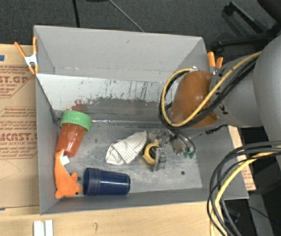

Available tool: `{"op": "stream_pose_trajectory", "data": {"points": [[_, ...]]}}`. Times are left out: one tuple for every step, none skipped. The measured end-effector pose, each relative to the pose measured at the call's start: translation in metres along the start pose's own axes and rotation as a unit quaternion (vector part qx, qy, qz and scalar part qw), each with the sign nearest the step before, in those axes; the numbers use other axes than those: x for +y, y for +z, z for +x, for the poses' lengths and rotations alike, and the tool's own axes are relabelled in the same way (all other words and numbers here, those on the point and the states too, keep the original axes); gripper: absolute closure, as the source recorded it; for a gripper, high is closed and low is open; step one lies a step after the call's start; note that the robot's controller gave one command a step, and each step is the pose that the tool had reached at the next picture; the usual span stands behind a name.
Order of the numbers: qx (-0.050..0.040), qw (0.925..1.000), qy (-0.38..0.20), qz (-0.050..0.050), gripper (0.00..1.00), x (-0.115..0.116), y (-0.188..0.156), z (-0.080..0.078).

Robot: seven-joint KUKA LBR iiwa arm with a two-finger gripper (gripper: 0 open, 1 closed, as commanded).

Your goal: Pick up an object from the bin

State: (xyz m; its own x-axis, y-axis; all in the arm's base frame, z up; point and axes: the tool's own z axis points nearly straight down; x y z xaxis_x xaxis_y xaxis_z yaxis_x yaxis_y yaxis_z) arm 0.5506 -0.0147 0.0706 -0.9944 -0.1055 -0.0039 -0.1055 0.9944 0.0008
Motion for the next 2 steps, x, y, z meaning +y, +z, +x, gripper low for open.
{"op": "stream_pose_trajectory", "data": {"points": [[-0.0001, 1.0000, 0.000, 0.000, 1.00, 0.000, 0.000, 0.000], [0.0026, 0.9969, -0.079, 0.000, 1.00, -0.004, -0.206, -0.017]]}}
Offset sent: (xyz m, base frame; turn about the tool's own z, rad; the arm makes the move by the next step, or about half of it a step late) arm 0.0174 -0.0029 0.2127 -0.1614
